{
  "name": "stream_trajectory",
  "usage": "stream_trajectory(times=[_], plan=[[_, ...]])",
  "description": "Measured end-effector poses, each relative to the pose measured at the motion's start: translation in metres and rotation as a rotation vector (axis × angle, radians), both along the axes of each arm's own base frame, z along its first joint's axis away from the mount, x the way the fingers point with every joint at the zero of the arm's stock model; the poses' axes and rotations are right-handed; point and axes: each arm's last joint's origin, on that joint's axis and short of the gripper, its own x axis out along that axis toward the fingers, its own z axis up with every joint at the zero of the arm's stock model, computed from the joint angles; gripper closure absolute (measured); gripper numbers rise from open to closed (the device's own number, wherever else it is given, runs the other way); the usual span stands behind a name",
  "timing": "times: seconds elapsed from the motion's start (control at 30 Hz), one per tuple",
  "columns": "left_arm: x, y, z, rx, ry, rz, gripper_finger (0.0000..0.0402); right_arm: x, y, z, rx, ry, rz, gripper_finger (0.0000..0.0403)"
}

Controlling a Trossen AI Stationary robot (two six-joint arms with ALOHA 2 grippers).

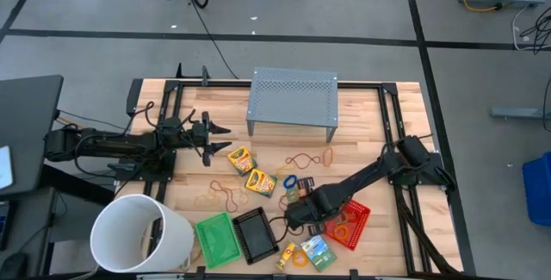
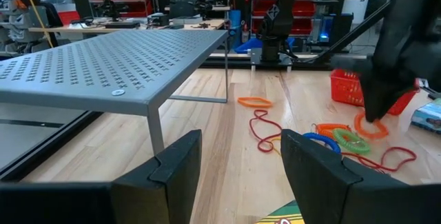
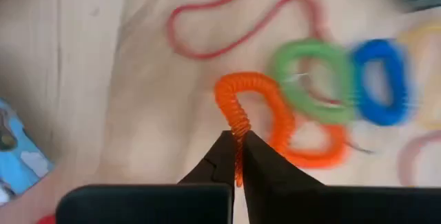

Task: Pick & Place Office Desk Supplies
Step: Put the orange spring keychain into the red bin

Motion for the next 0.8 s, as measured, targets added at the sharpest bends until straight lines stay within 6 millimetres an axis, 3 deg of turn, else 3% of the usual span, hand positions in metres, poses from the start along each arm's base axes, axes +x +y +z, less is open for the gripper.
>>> stream_trajectory(times=[0.27, 0.43, 0.6, 0.8], plan=[[0.0, 0.0, 0.0, 0.005, 0.001, 0.0, 0.0198, -0.012, 0.008, 0.055, -0.042, 0.147, -0.122, 0.0395], [0.0, 0.0, 0.0, 0.006, 0.001, 0.0, 0.0198, -0.023, 0.02, 0.081, 0.056, 0.245, -0.26, 0.0395], [0.0, 0.0, 0.0, 0.005, 0.001, 0.0, 0.0198, -0.033, 0.035, 0.082, 0.172, 0.333, -0.375, 0.0396], [0.0, 0.0, 0.0, 0.01, -0.002, 0.0, 0.0198, -0.04, 0.048, 0.059, 0.253, 0.388, -0.442, 0.0395]])
